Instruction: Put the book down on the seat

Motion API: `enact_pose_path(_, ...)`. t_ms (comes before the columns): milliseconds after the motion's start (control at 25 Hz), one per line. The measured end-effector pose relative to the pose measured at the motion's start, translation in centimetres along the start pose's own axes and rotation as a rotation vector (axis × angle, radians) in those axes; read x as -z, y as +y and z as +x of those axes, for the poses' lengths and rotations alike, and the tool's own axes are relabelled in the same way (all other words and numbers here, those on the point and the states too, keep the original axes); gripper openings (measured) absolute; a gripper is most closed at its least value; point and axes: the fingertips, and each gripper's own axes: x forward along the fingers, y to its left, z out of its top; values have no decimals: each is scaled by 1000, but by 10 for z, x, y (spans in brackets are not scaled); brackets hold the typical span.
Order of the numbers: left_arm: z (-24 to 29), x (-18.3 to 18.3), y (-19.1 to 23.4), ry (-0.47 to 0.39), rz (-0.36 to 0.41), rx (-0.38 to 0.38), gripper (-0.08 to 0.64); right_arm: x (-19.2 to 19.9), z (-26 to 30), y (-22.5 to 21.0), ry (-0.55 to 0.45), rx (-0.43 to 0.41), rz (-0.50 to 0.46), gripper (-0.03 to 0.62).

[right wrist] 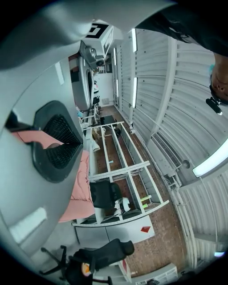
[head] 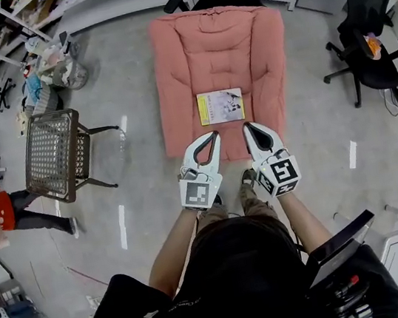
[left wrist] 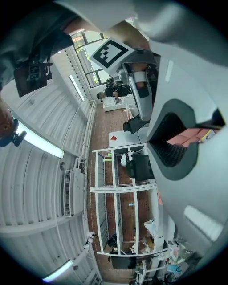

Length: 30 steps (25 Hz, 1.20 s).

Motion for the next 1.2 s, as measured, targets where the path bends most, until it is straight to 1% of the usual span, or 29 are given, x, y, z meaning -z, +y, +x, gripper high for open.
enact_pose_path(160, -37, 2, -9, -5, -8, 39, 0, 3, -23, 27, 3, 54, -3, 11)
enact_pose_path(240, -60, -1, -11, -27, -13, 69, 0, 2, -34, 50, -5, 72, 3, 11)
enact_pose_path(320, -82, -4, -10, -57, -36, 81, 0, 4, -43, 78, -9, 72, -7, 11)
enact_pose_path(400, -102, -2, -7, -73, -61, 81, 0, 9, -49, 103, -5, 71, -29, 11)
enact_pose_path(560, -135, 2, -3, -89, -65, 78, 0, 13, -62, 141, -16, 71, -63, 11)
enact_pose_path(640, -149, -4, -3, -100, -67, 66, 0, 7, -72, 157, -27, 58, -90, 11)
enact_pose_path(760, -168, -16, -6, -101, -46, 44, 0, -7, -89, 175, -58, 29, -126, 11)
enact_pose_path(960, -193, -29, -40, -116, 5, 14, 0, -17, -134, 191, -107, -21, -138, 11)
enact_pose_path(1200, -227, -47, -112, -100, 12, -42, 0, -15, -210, 191, -102, -78, -143, 11)
